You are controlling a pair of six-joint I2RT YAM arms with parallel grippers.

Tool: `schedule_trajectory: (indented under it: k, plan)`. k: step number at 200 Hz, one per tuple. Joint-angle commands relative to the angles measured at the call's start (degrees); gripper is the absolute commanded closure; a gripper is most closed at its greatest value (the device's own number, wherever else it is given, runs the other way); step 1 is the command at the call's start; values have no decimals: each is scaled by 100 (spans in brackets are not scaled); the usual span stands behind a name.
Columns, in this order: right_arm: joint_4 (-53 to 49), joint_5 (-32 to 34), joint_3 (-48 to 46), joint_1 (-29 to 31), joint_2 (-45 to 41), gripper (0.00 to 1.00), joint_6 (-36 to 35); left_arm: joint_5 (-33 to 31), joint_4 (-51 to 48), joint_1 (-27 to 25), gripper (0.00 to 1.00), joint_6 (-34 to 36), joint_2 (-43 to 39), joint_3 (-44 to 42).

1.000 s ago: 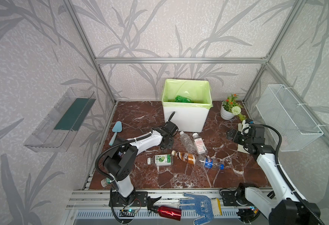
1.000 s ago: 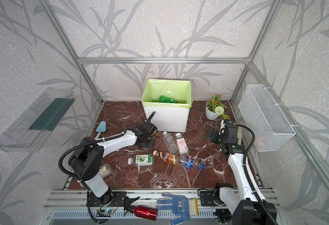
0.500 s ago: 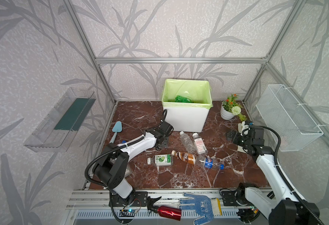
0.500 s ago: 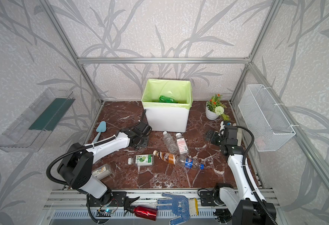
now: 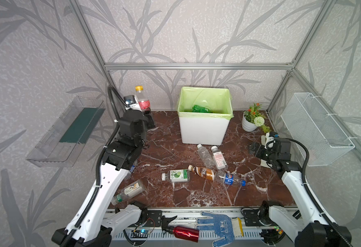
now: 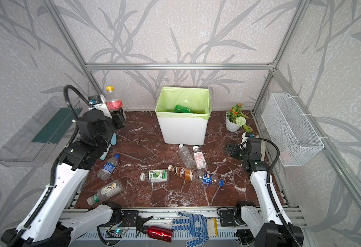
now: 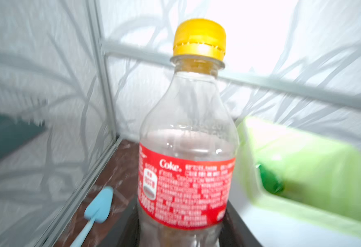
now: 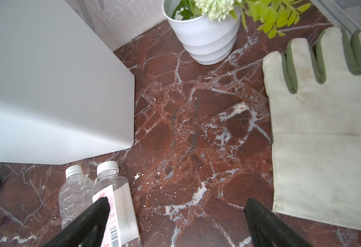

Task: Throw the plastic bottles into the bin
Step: 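Lift the Coke bottle with the left gripper over the bin and release it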

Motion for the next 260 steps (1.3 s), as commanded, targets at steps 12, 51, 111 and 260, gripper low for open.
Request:
schedule_trajectory:
  k: [12,51,111,260]
  plan:
    - [188,-248,83,-21,-275,1,209,1261,259,-363,52,232,1390,1047]
    - [144,-389,120,-24,-373,0,232,1973,-1149,-1295,30,598,3576,3178]
    - [-56,-281,35,-22,-602,0,139,1527,1202,-1351,1,791,1753,1413]
    - [476,36,144,1842,-113,5,34,196,533,-500,1,-338,-485,-2116]
